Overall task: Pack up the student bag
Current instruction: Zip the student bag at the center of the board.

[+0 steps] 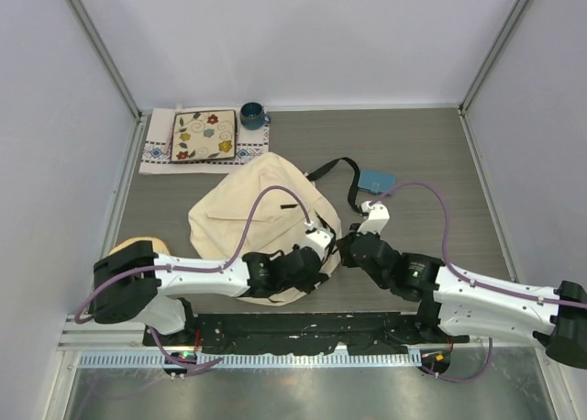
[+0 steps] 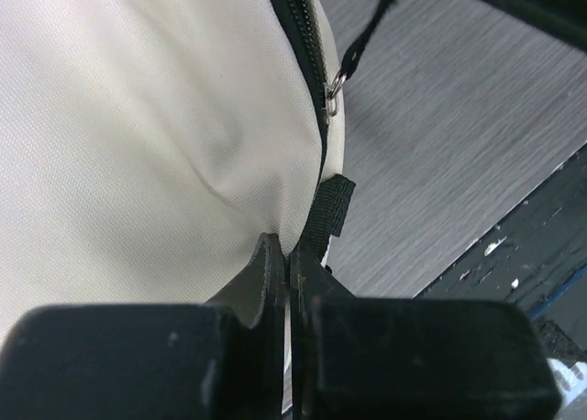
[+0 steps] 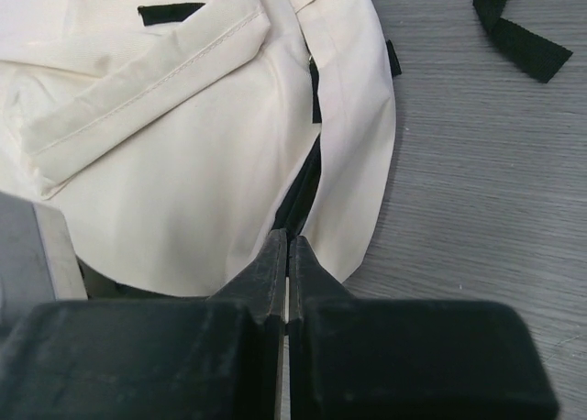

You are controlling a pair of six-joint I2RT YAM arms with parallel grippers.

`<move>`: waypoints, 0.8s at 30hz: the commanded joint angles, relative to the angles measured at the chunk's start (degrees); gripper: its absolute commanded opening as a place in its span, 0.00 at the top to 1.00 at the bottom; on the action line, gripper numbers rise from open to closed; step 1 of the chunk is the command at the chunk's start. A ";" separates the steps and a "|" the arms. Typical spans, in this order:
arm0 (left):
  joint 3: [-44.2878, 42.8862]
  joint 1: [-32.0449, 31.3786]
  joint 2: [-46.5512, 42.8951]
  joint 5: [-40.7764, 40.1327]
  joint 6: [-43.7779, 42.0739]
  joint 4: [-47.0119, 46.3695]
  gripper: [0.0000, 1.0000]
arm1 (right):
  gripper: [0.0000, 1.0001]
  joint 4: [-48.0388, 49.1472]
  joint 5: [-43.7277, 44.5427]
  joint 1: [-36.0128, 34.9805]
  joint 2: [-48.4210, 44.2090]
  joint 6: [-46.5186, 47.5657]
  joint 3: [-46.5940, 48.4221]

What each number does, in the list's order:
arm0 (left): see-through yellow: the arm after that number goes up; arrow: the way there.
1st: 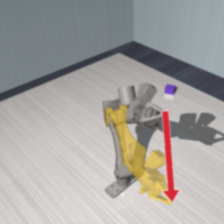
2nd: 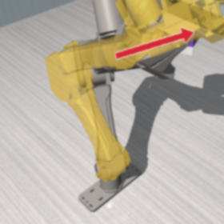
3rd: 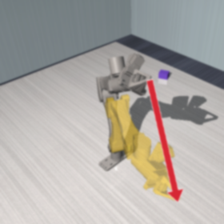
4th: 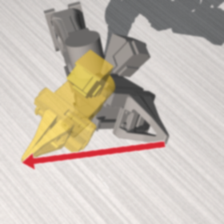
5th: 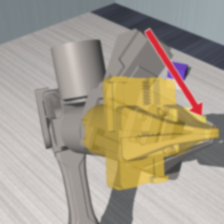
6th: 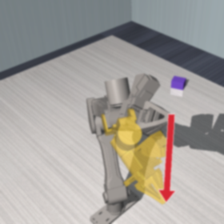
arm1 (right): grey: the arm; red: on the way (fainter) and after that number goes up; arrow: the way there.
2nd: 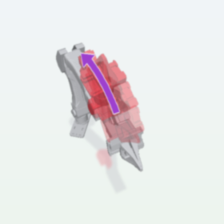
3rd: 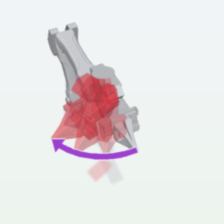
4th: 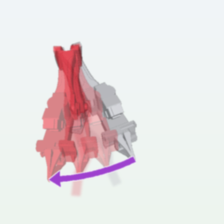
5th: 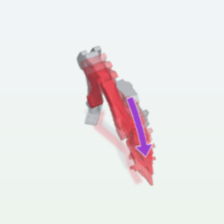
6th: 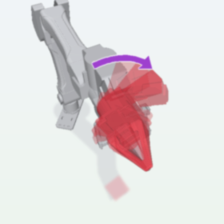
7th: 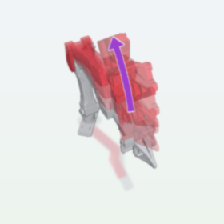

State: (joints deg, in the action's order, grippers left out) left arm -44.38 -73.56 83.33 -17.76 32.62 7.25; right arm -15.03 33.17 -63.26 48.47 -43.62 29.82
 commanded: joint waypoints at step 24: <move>15.31 -12.31 -22.59 -16.77 18.02 2.25 0.22 | 0.99 10.19 -9.79 9.21 4.10 2.22 -0.81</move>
State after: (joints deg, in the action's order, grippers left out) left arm -26.11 -85.54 65.98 -27.77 52.29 5.82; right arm -9.39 24.80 -54.13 55.92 -39.51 32.14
